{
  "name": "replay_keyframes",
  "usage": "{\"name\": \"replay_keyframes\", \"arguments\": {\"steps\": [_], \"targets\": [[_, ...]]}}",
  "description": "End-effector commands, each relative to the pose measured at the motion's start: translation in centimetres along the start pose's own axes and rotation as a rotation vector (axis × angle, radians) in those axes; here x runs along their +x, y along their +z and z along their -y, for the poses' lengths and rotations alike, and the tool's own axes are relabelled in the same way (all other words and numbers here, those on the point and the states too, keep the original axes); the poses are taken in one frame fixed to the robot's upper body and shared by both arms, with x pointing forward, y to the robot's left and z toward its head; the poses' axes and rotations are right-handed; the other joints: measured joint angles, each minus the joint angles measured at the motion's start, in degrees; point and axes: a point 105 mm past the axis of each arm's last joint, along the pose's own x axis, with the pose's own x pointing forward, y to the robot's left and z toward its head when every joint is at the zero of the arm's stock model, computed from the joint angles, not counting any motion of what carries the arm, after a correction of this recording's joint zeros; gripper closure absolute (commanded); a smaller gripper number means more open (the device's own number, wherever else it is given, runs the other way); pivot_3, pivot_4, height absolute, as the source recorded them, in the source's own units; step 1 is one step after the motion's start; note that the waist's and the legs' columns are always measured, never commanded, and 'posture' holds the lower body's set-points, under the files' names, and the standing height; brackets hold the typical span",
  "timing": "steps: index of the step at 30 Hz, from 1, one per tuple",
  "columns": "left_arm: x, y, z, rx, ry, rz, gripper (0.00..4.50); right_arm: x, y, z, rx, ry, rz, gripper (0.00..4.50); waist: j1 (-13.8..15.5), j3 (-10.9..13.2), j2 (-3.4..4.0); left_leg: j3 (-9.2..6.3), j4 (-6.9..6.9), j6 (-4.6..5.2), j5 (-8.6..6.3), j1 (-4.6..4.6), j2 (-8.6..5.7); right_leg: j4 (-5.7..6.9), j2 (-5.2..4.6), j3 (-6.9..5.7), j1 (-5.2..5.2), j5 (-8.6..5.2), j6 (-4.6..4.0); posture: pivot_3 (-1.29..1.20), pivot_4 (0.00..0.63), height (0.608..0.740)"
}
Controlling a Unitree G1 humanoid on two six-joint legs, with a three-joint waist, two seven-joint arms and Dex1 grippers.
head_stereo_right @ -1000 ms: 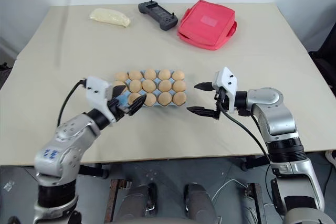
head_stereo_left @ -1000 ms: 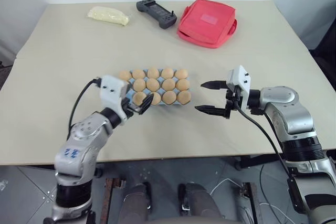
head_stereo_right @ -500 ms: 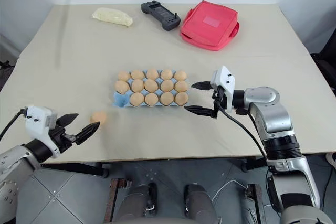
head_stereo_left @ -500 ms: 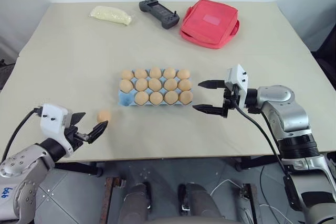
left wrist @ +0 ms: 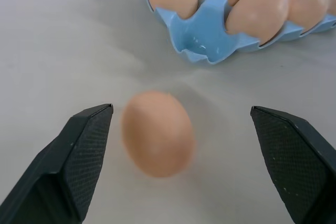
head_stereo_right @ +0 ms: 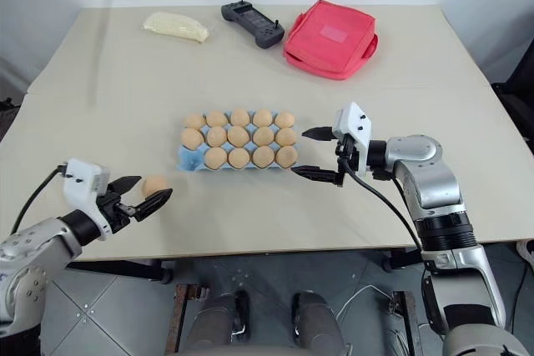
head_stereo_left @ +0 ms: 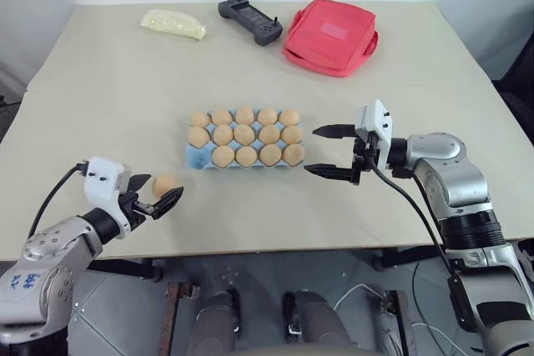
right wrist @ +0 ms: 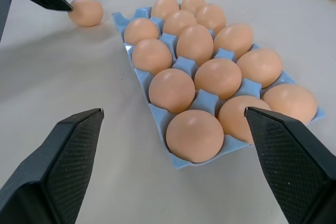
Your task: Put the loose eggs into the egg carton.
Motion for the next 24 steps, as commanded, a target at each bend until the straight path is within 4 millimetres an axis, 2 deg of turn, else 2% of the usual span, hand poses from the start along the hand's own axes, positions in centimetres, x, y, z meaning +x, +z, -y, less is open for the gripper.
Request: {"name": "replay_keyframes", "arguments": {"steps": [1, 4, 5, 7, 10, 13, 15, 19, 24], "targets": [[0.7, 0.1, -0.7, 0.037, 0.008, -0.011, 0.03, -0.3, 0.9, 0.2, -0.035, -0.014, 0.013, 0.00, -0.13, 0.00, 0.00, 0.01, 0.00, 0.00, 0.00, 0.00, 0.00, 0.00, 0.00, 0.01, 0.00, 0.00, 0.00, 0.00, 0.150, 0.740], [1.8, 0.1, -0.7, 0.047, -0.019, -0.017, 0.03, -0.4, 0.9, 0.1, -0.033, -0.017, 0.010, 0.00, -0.04, 0.00, 0.00, 0.01, -0.02, 0.00, -0.01, 0.00, 0.00, -0.01, 0.00, 0.01, -0.01, 0.00, 0.00, 0.00, 0.150, 0.740], [2.0, 0.1, -0.7, 0.048, -0.031, -0.018, 0.21, -0.5, 0.9, 0.1, -0.033, -0.020, 0.009, 0.00, 0.01, 0.00, 0.00, 0.00, -0.01, 0.00, -0.01, 0.00, 0.00, -0.01, 0.00, -0.01, -0.01, 0.00, 0.00, 0.00, 0.150, 0.740], [2.3, -0.1, -0.5, 0.053, -0.048, -0.027, 0.66, -0.5, 0.9, 0.2, -0.033, -0.025, 0.008, 0.00, -0.03, 0.00, 0.00, 0.01, -0.02, 0.00, -0.01, 0.00, 0.00, -0.01, -0.01, -0.01, -0.01, 0.00, 0.00, 0.00, 0.150, 0.740], [2.6, 0.0, -0.2, 0.062, -0.072, -0.031, 1.63, -0.6, 0.9, 0.2, -0.033, -0.030, 0.007, 0.00, -0.04, 0.00, 0.00, 0.01, -0.02, -0.01, -0.01, -0.01, 0.00, -0.01, -0.01, 0.00, -0.01, 0.00, 0.00, 0.00, 0.150, 0.740], [2.7, 1.2, -0.2, 0.093, -0.078, -0.004, 2.59, -0.7, 0.9, 0.3, -0.034, -0.036, 0.007, 0.00, -0.01, 0.00, 0.00, 0.00, -0.02, -0.01, -0.01, -0.01, 0.01, -0.01, 0.00, -0.02, -0.01, 0.00, 0.00, 0.00, 0.150, 0.740], [2.8, 2.7, -0.2, 0.114, -0.077, 0.034, 2.73, -0.7, 0.8, 0.3, -0.034, -0.039, 0.007, 0.00, 0.03, 0.00, 0.00, 0.00, -0.01, -0.01, -0.01, -0.01, 0.01, 0.01, -0.01, -0.03, -0.01, 0.00, 0.00, 0.00, 0.150, 0.740], [3.1, 6.1, 0.0, 0.154, -0.095, 0.132, 2.73, -0.7, 0.8, 0.3, -0.034, -0.042, 0.008, 0.00, 0.17, 0.00, 0.00, -0.01, 0.00, 0.00, 0.00, -0.01, -0.01, 0.04, -0.01, -0.04, 0.00, 0.00, 0.01, 0.00, 0.150, 0.740], [4.3, 8.1, 1.0, 0.156, -0.160, 0.184, 2.73, -0.5, 0.9, 0.4, -0.035, -0.053, 0.018, 0.00, 0.03, 0.00, -0.01, 0.03, 0.00, -0.01, 0.02, -0.02, -0.01, 0.02, 0.01, -0.02, -0.01, 0.00, 0.01, 0.00, 0.150, 0.740]]}}
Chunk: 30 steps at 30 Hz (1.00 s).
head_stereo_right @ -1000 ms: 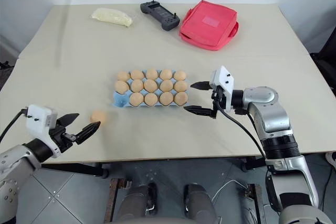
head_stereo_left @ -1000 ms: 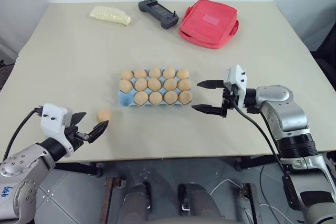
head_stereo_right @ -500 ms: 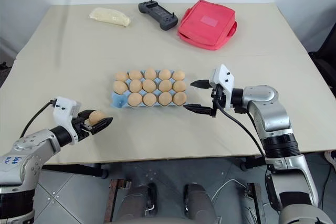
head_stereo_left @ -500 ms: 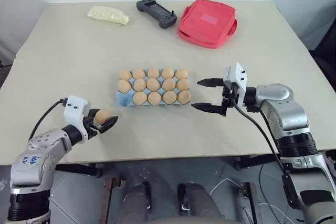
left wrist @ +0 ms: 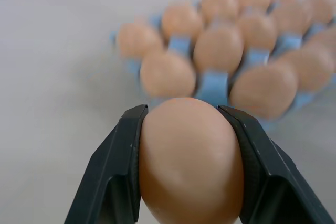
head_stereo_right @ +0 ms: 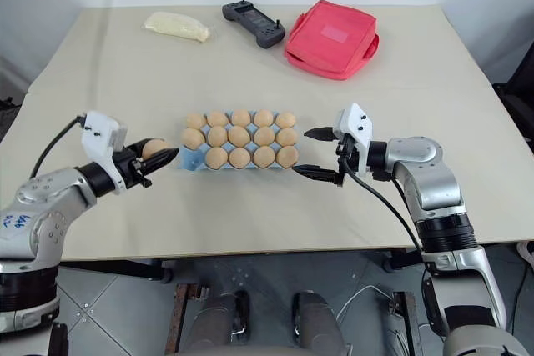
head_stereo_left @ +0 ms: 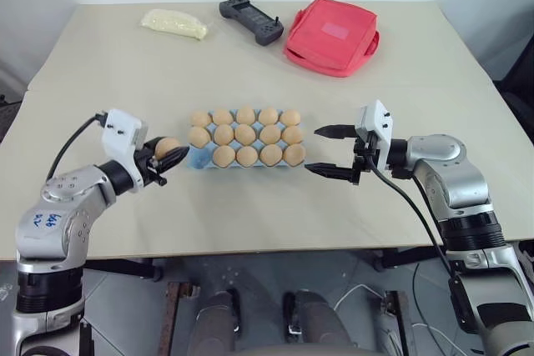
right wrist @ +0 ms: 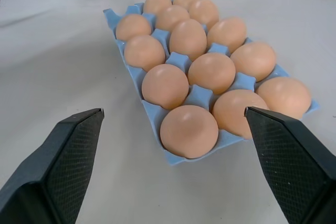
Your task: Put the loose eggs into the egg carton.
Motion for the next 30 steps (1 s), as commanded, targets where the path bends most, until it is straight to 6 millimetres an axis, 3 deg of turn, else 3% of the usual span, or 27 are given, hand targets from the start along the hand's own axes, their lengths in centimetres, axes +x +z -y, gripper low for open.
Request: {"name": "replay_keyframes", "arguments": {"steps": [1, 11, 12, 18, 21, 25, 30], "targets": [[0.8, 1.1, 0.3, 0.012, -0.044, 0.037, 2.73, -0.3, 1.2, 0.1, -0.051, -0.018, 0.030, 0.00, -0.08, 0.00, 0.00, 0.01, 0.00, -0.02, 0.01, 0.01, 0.01, 0.00, 0.01, 0.01, 0.00, 0.00, 0.00, 0.00, 0.150, 0.740], [3.8, -0.2, 1.5, -0.006, -0.145, 0.013, 2.73, -0.9, 1.1, 0.1, -0.051, -0.056, 0.031, 0.00, 0.08, 0.02, -0.03, 0.04, 0.06, -0.06, 0.05, 0.01, 0.01, 0.07, 0.03, 0.03, -0.02, 0.00, 0.01, 0.00, 0.150, 0.740], [4.1, -0.3, 1.5, -0.006, -0.144, 0.015, 2.00, -0.9, 1.1, 0.1, -0.051, -0.059, 0.031, 0.00, 0.08, 0.02, -0.03, 0.04, 0.06, -0.06, 0.05, 0.01, 0.00, 0.08, 0.03, 0.03, -0.02, 0.00, 0.01, 0.00, 0.150, 0.740], [4.8, -0.2, 1.1, -0.001, -0.136, 0.034, 0.09, -1.0, 1.1, 0.1, -0.051, -0.066, 0.031, 0.00, -0.05, 0.02, -0.03, 0.05, 0.08, -0.07, 0.07, 0.02, 0.01, 0.13, 0.04, 0.03, -0.02, 0.00, 0.01, 0.00, 0.150, 0.740], [4.4, 0.2, 0.5, 0.013, -0.124, 0.046, 0.02, -1.1, 1.1, 0.0, -0.052, -0.068, 0.030, 0.00, -0.05, 0.02, -0.03, 0.05, 0.09, -0.06, 0.07, 0.03, 0.01, 0.16, 0.04, 0.04, -0.02, 0.00, 0.01, 0.00, 0.150, 0.740], [2.7, 2.3, -0.9, 0.036, -0.062, 0.156, 0.02, -1.2, 1.1, -0.1, -0.055, -0.068, 0.032, 0.00, -0.04, 0.02, -0.04, 0.04, 0.10, -0.05, 0.08, 0.02, 0.02, 0.16, 0.04, 0.03, -0.02, 0.00, 0.01, 0.00, 0.150, 0.740], [-1.7, 3.1, -1.8, 0.067, -0.063, 0.247, 0.02, -1.5, 1.0, -0.1, -0.055, -0.066, 0.031, 0.00, -0.34, 0.02, -0.03, 0.09, 0.06, -0.20, 0.10, 0.03, 0.04, 0.12, 0.04, 0.06, -0.04, 0.00, 0.01, 0.00, 0.150, 0.740]]}}
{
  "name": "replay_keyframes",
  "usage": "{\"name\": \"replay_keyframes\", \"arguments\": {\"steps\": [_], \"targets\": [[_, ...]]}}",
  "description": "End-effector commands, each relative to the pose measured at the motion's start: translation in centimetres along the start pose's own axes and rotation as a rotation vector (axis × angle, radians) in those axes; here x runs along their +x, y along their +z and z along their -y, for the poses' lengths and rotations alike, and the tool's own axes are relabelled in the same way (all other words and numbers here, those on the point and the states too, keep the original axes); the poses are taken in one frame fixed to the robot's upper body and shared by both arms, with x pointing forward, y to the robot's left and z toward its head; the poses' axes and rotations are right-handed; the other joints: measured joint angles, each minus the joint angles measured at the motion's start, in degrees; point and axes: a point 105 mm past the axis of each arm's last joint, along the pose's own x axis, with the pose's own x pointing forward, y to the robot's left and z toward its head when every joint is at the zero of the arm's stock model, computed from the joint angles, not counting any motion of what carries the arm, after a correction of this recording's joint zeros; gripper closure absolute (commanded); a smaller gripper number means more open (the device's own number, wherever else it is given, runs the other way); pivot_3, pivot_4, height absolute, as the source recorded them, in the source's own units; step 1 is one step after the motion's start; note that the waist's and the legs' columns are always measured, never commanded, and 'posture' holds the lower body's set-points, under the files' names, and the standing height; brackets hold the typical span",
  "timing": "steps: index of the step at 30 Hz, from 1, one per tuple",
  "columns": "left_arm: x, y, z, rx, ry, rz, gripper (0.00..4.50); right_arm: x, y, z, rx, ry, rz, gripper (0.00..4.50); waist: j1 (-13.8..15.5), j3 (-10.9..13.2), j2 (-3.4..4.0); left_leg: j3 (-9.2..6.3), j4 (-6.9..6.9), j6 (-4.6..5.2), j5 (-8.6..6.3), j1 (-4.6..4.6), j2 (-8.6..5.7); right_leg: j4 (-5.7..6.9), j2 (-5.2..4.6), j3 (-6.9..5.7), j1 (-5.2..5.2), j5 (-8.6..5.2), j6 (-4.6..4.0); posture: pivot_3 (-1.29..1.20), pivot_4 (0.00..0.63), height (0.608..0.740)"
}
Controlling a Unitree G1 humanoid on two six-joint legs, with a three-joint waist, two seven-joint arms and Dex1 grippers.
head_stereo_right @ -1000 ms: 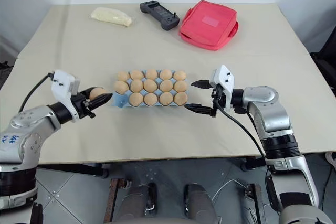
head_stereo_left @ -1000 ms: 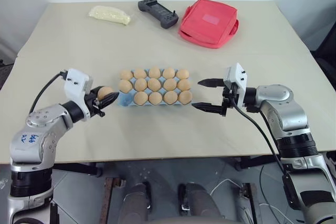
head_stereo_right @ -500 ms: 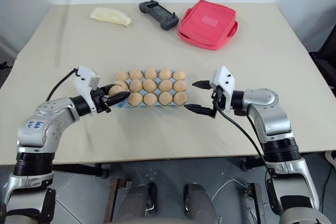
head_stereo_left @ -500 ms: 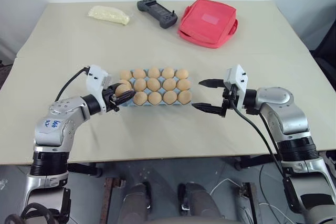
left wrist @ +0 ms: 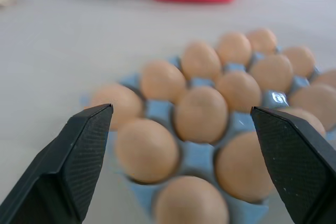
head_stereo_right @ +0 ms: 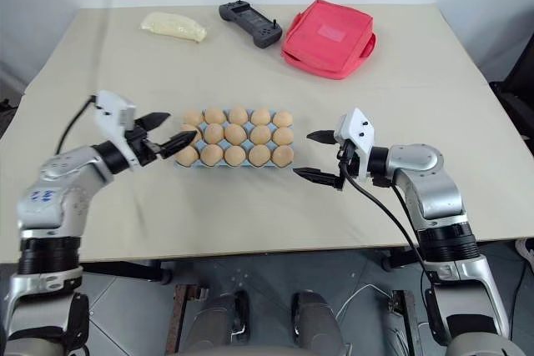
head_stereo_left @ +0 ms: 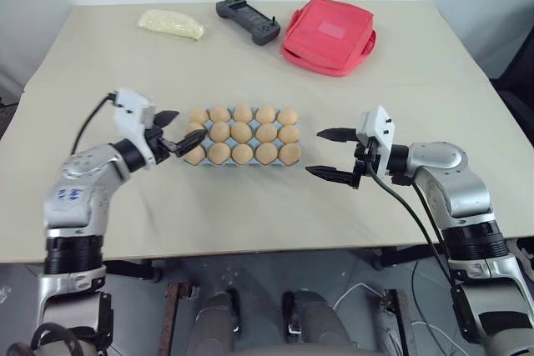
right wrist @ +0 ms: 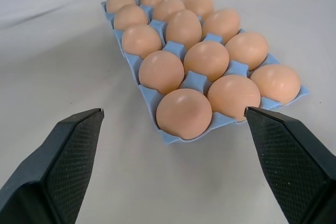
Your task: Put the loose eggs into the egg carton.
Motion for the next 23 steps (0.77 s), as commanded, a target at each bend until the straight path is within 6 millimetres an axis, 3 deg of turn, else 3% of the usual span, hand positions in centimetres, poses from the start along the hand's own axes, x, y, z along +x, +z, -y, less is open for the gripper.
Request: {"name": "replay_keyframes", "arguments": {"steps": [1, 5, 7, 11, 15, 23], "targets": [[-3.3, 2.0, -0.1, 0.066, -0.007, 0.077, 0.02, -1.0, 1.2, 0.5, -0.044, -0.022, 0.030, 0.00, -0.13, 0.00, 0.00, 0.00, -0.01, -0.02, 0.01, 0.00, 0.00, -0.01, 0.00, 0.00, -0.01, 0.00, 0.00, 0.00, 0.150, 0.740], [-6.3, 1.2, -0.3, 0.079, 0.010, 0.059, 0.02, -1.1, 1.1, 0.5, -0.039, -0.022, 0.031, 0.00, 0.03, 0.00, 0.00, 0.00, -0.01, 0.04, -0.05, -0.01, 0.01, -0.05, -0.01, 0.01, 0.00, 0.00, 0.00, 0.00, 0.150, 0.740], [-7.6, -0.1, -0.3, 0.083, 0.006, 0.009, 0.02, -1.0, 0.9, 0.5, -0.035, -0.018, 0.034, 0.00, 0.07, 0.00, 0.00, -0.01, 0.00, 0.18, -0.09, 0.01, 0.01, -0.02, -0.02, 0.01, 0.00, 0.00, 0.00, 0.00, 0.150, 0.740], [-8.9, -1.5, -0.3, 0.064, -0.021, -0.052, 0.02, -0.9, 0.7, 0.4, -0.033, -0.002, 0.035, 0.00, 0.25, 0.00, 0.00, -0.05, -0.01, 0.05, -0.17, 0.03, 0.01, 0.00, -0.05, -0.01, 0.01, 0.01, -0.02, 0.00, 0.150, 0.740], [-9.3, -1.6, -0.8, 0.068, -0.029, -0.061, 0.02, -1.0, 0.4, 0.2, -0.032, 0.012, 0.031, 0.00, 0.22, 0.00, 0.01, -0.09, -0.02, -0.02, -0.21, 0.02, 0.00, -0.02, -0.08, -0.04, 0.01, 0.02, -0.05, 0.00, 0.150, 0.740], [-8.1, -0.3, -1.1, 0.108, -0.006, 0.035, 0.02, -0.8, 0.5, 0.2, -0.031, -0.018, 0.054, 0.00, 0.00, 0.00, 0.01, -0.07, -0.09, 0.19, -0.11, 0.00, 0.00, -0.09, -0.09, -0.05, 0.00, 0.02, -0.05, 0.00, 0.150, 0.740]]}}
